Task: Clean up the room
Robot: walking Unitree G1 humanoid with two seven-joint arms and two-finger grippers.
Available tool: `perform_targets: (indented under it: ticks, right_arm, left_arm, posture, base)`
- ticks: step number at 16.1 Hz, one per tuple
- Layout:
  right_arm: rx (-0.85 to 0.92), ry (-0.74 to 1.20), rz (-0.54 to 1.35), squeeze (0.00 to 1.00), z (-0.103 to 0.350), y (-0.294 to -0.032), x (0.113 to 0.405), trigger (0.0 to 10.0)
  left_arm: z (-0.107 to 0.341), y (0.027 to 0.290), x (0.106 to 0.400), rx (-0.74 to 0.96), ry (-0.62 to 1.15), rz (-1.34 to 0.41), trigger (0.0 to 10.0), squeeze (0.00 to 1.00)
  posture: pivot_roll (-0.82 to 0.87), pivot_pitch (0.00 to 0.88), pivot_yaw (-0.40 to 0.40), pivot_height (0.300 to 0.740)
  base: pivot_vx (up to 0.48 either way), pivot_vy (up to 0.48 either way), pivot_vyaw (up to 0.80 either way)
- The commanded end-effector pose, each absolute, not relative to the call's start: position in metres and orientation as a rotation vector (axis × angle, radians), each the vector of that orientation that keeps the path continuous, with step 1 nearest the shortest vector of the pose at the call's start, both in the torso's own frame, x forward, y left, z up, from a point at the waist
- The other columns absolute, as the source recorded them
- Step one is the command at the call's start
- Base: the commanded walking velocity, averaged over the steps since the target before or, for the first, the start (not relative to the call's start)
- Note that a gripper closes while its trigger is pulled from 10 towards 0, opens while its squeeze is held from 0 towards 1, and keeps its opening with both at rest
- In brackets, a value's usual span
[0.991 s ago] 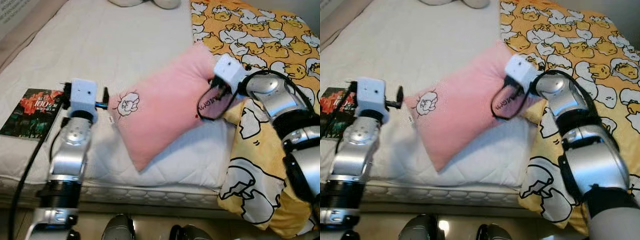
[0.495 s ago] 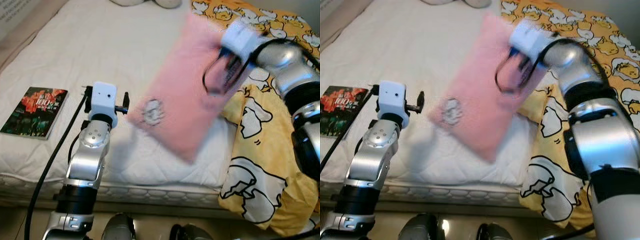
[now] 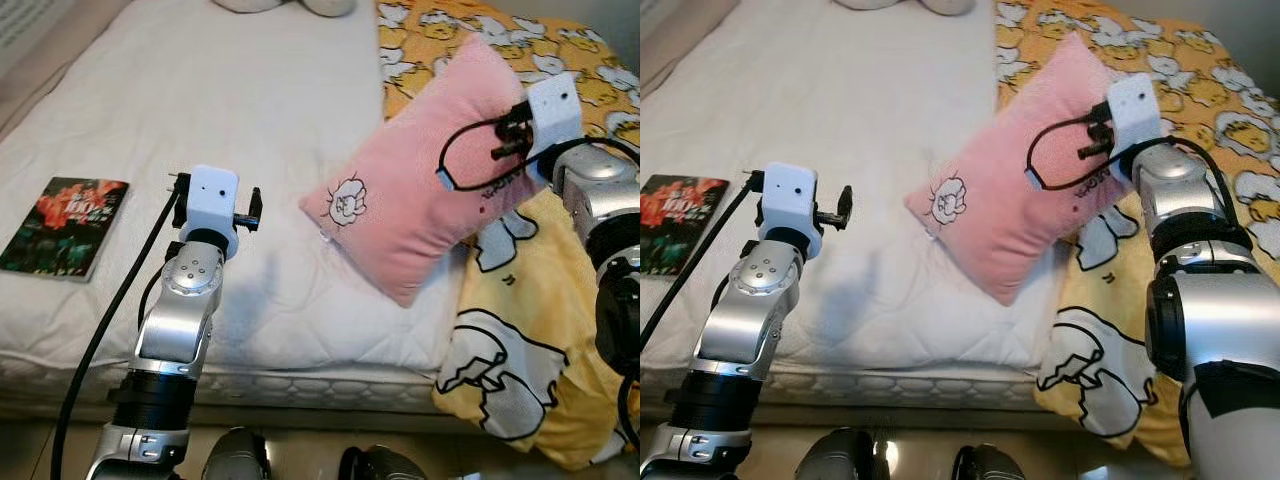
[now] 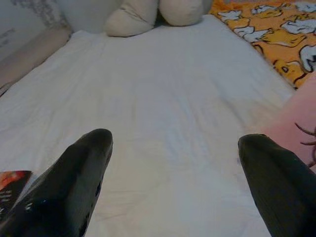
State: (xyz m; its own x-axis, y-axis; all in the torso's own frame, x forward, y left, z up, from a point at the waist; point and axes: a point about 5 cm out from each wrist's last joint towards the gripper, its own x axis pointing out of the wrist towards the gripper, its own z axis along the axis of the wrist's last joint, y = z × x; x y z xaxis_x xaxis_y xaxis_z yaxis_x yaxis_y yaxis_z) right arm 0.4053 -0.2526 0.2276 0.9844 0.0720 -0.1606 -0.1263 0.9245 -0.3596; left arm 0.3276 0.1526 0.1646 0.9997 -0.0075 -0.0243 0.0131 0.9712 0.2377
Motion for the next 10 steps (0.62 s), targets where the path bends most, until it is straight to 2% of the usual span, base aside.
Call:
perform_targets:
  ticks: [1,2,3,4,5,6,10]
  right_arm:
    - [-0.379,0.146,0.092,0.0,0.229,-0.253,0.406,0.0]
    - [-0.409,0.158,0.061,0.0,0.23,-0.257,0.405,0.0]
    - [-0.477,0.164,0.008,0.0,0.232,-0.263,0.404,10.0]
    - [-0.513,0.146,-0.023,0.6,0.236,-0.267,0.404,10.0]
    - [-0.571,0.088,-0.084,1.0,0.248,-0.272,0.404,10.0]
    - [-0.676,-0.02,-0.144,1.0,0.268,-0.272,0.405,10.0]
    - [-0.77,-0.231,-0.243,1.0,0.291,-0.267,0.403,10.0]
  left_arm:
    - [0.168,0.15,0.33,0.244,0.022,-0.015,10.0,0.0]
    - [0.169,0.148,0.33,0.241,0.02,-0.022,10.0,0.0]
    - [0.17,0.146,0.33,0.24,0.016,-0.028,10.0,0.0]
    - [0.17,0.145,0.33,0.24,0.014,-0.03,10.0,0.0]
    - [0.17,0.144,0.33,0.245,0.01,-0.035,10.0,0.0]
    - [0.17,0.144,0.33,0.249,0.008,-0.037,10.0,0.0]
    - [0.17,0.14,0.331,0.263,-0.007,-0.04,10.0,0.0]
  posture:
    - [0.09,0.077,-0.064,0.74]
    - [0.1,0.077,-0.063,0.74]
    - [0.1,0.078,-0.062,0.74]
    - [0.09,0.078,-0.062,0.74]
    - [0.09,0.078,-0.062,0.74]
    - [0.09,0.078,-0.062,0.74]
    - [0.08,0.079,-0.066,0.74]
  base:
    - [0.0,0.0,0.0]
    - [0.0,0.0,0.0]
    - [0.0,0.0,0.0]
    - [0.0,0.0,0.0]
    - [0.0,0.0,0.0]
    - [0.0,0.0,0.0]
    - [0.0,0.0,0.0]
